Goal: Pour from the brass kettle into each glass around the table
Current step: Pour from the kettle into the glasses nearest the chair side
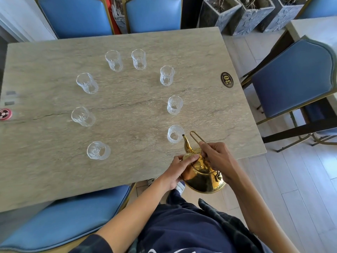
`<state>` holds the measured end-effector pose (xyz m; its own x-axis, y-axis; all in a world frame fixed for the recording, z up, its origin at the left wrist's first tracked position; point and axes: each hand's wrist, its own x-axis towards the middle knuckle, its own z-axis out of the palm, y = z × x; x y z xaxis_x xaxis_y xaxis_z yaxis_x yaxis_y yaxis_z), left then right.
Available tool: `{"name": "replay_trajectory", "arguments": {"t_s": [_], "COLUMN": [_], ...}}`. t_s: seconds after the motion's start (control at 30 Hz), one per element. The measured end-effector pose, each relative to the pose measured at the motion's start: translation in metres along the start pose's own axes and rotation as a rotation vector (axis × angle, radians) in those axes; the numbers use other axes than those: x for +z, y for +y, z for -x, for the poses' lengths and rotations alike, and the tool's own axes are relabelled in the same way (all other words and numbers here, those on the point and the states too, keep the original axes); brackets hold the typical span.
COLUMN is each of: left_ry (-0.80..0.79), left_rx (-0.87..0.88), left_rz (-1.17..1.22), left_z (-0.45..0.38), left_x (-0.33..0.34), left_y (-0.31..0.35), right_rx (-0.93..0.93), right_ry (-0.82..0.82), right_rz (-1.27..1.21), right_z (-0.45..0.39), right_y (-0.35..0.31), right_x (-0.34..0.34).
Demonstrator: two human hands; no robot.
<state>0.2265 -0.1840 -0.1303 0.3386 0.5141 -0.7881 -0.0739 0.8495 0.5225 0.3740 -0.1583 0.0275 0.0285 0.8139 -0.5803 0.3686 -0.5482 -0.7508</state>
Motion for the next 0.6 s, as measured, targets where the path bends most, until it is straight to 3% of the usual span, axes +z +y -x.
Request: {"name": "replay_trajectory", "arguments": {"t_s": [0.6], "left_ry": [-0.028], "left_rx": [-0.017], "left_rz": [0.034], "left_z": [-0.0027], "left_x": [-0.0021], "left_y": [0.0032], "right_rx": [0.001], "right_ry": [0.009], "right_rz": [0.016], "right_z": [-0.0002], "right_y": [-0.005], "right_x": [0.0002]}}
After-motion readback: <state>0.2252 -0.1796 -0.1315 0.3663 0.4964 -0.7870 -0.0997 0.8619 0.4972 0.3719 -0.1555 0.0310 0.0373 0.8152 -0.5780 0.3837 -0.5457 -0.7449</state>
